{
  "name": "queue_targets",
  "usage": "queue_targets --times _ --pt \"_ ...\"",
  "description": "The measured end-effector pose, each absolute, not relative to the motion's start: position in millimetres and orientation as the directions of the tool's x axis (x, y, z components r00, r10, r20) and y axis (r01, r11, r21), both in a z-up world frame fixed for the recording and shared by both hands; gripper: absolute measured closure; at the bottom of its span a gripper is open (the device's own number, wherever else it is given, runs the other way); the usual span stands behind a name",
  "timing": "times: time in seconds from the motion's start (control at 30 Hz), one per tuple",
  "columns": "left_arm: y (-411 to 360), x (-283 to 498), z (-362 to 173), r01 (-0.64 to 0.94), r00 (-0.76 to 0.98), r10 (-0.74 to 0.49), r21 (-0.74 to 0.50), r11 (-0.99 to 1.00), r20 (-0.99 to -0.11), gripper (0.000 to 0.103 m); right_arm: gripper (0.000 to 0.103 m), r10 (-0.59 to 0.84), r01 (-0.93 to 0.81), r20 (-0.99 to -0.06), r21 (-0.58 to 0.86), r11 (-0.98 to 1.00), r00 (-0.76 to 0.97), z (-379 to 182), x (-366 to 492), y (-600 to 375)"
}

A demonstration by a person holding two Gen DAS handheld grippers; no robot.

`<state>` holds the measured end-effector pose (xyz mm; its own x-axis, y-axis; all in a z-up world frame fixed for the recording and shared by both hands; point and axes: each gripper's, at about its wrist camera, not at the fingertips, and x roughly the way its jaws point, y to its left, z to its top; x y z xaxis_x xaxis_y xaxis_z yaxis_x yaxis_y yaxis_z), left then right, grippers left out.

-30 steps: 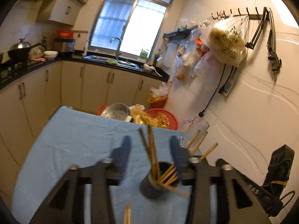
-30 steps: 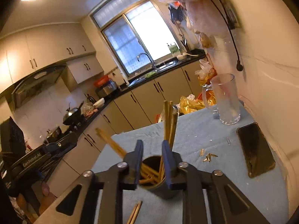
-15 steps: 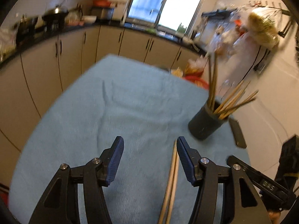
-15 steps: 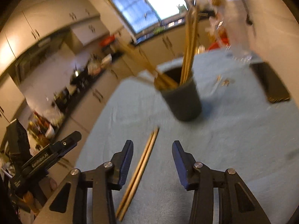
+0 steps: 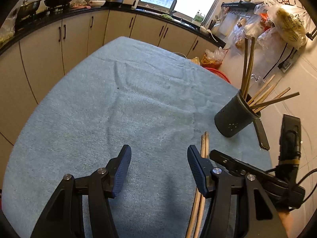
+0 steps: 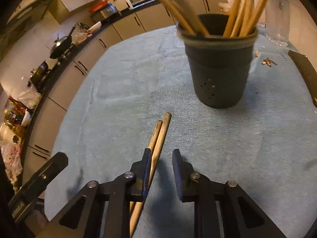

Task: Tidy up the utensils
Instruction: 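Lower both open tools to the last chopsticks and close on them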

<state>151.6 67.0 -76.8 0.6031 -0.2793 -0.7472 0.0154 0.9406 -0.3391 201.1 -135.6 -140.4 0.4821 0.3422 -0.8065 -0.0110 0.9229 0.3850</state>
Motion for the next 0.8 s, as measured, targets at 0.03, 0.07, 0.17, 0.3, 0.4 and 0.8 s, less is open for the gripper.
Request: queue_targets --times 0.03,0.07,0.17,0.3,0.4,0.8 --pt "67.6 152.4 -77.8 0.019 0.6 -0.285 -0.343 0.939 -0.748 0.043 0.08 0.338 -0.007 -0.81 0.382 0.924 0.479 -142.1 203.5 -133.3" --pt "68.1 153.5 -79.0 0.02 0.597 -0.287 -0.344 0.939 -0.749 0.043 0.081 0.327 -0.004 -0.816 0.37 0.929 0.476 -144.3 206.2 -130.2" --pt "68.1 156.8 -81.3 0.024 0.591 -0.287 -0.34 0.94 -0.754 0.043 0.084 0.276 0.004 -0.833 0.317 0.949 0.479 -143.6 214.9 -121.3" --pt "64.4 159.9 -81.3 0.03 0.584 -0.295 -0.344 0.939 -0.756 0.043 0.088 0.182 0.003 -0.859 0.209 0.978 0.478 -141.6 225.4 -105.1" --pt "59.7 161.5 -81.3 0.043 0.574 -0.301 -0.339 0.94 -0.762 0.043 0.089 0.14 -0.019 -0.861 0.15 0.989 0.489 -140.3 226.6 -92.6" --pt "-13.9 182.5 -91.0 0.199 0.482 -0.293 -0.223 0.954 -0.826 0.045 0.093 0.194 0.004 -0.844 0.227 0.974 0.501 -145.8 167.2 -177.6"
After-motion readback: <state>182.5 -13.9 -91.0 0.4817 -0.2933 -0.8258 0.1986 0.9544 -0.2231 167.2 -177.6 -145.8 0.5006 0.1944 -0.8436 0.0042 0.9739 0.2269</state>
